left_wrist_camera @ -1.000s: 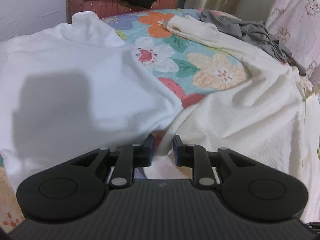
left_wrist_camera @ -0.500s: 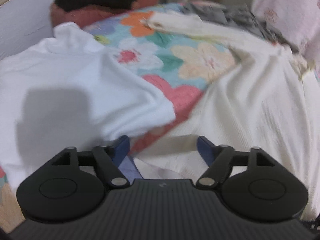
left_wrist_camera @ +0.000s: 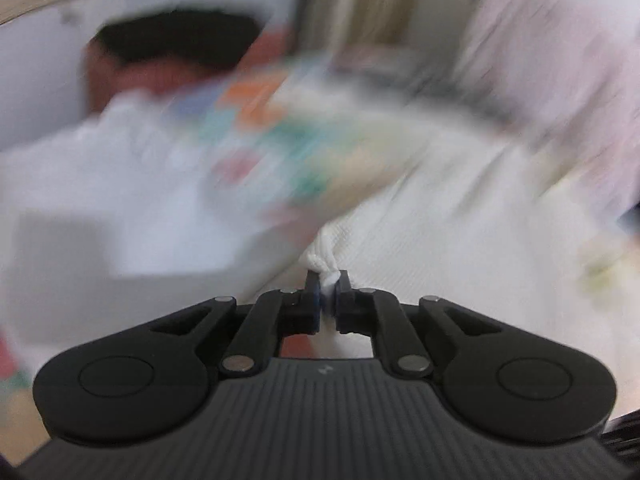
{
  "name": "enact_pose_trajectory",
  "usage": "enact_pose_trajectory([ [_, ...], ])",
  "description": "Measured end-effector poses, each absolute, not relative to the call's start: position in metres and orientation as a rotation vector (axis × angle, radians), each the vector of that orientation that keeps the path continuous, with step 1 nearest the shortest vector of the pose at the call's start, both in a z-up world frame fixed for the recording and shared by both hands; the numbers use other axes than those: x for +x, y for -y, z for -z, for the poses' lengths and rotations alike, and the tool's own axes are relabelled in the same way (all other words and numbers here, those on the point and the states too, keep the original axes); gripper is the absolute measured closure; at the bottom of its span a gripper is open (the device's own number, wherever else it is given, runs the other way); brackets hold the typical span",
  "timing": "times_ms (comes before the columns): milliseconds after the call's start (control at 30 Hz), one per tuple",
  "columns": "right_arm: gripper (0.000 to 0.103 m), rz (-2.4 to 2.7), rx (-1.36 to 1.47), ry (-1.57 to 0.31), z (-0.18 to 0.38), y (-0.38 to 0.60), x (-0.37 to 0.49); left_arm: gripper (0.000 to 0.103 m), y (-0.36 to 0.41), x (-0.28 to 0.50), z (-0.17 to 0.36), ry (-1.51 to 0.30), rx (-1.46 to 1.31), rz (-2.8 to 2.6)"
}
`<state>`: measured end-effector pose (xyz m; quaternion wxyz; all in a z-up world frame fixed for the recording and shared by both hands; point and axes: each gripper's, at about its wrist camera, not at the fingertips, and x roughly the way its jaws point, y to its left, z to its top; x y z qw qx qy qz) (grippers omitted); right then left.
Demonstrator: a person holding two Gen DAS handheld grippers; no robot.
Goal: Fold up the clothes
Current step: 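Pinch the garment front with the right gripper while the left gripper pinches the hem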
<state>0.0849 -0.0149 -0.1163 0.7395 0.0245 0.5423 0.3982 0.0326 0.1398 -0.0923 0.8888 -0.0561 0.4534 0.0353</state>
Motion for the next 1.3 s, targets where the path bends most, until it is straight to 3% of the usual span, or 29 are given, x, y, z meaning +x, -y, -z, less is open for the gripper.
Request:
enact_pose_trajectory([
  [67,0.099,-0.856,0.045,-1.226,0.132,0.014,0.082,0.095,-0.135,0.04,0.109,-1.011,-0.043,-0.126],
  [233,0.095,-0.899,0.064,-1.212,0.129,0.03,0.075,0.091,-0.125,0.037,0.101,-0.977,0.059,-0.178],
  [300,0.091,-0.904,0.022,-1.199,0.121,0.039,0.076,0.09,-0.119,0.033,0.096,-0.978,0.082,-0.174],
  [367,0.084,-0.891,-0.007,-1.161,0.111,0.055,0.079,0.083,-0.113,0.026,0.086,-0.953,0.099,-0.17],
  [400,0.076,-0.891,-0.007,-1.15,0.107,0.066,0.079,0.074,-0.111,0.021,0.079,-0.925,0.09,-0.182],
  [467,0.068,-0.898,0.015,-1.143,0.103,0.081,0.079,0.042,-0.109,0.01,0.062,-0.849,0.055,-0.211],
  [500,0.067,-0.904,0.028,-1.142,0.104,0.085,0.077,0.038,-0.103,0.005,0.058,-0.825,0.044,-0.204],
  [667,0.061,-0.967,-0.139,-1.168,0.114,0.065,0.045,0.038,-0.072,-0.008,0.054,-0.813,-0.006,-0.092],
  [767,0.042,-0.97,-0.358,-1.123,0.121,0.047,0.019,0.038,-0.05,-0.009,0.066,-0.891,-0.024,0.032],
  [867,0.047,-0.92,-0.423,-1.076,0.129,0.044,0.01,0.038,-0.029,-0.011,0.077,-0.938,-0.004,0.121],
  [933,0.066,-0.9,-0.351,-1.085,0.127,0.051,0.014,0.038,-0.018,-0.011,0.086,-0.963,0.032,0.154],
  [967,0.093,-0.893,-0.295,-1.098,0.125,0.056,0.017,0.038,-0.014,-0.01,0.091,-0.973,0.056,0.153],
  [1000,0.1,-0.887,-0.258,-1.106,0.121,0.06,0.018,0.038,-0.012,-0.01,0.095,-0.982,0.073,0.148],
  [1300,0.099,-1.0,-0.28,-1.173,0.079,0.078,0.003,0.038,-0.03,-0.014,0.091,-0.968,0.046,0.087],
])
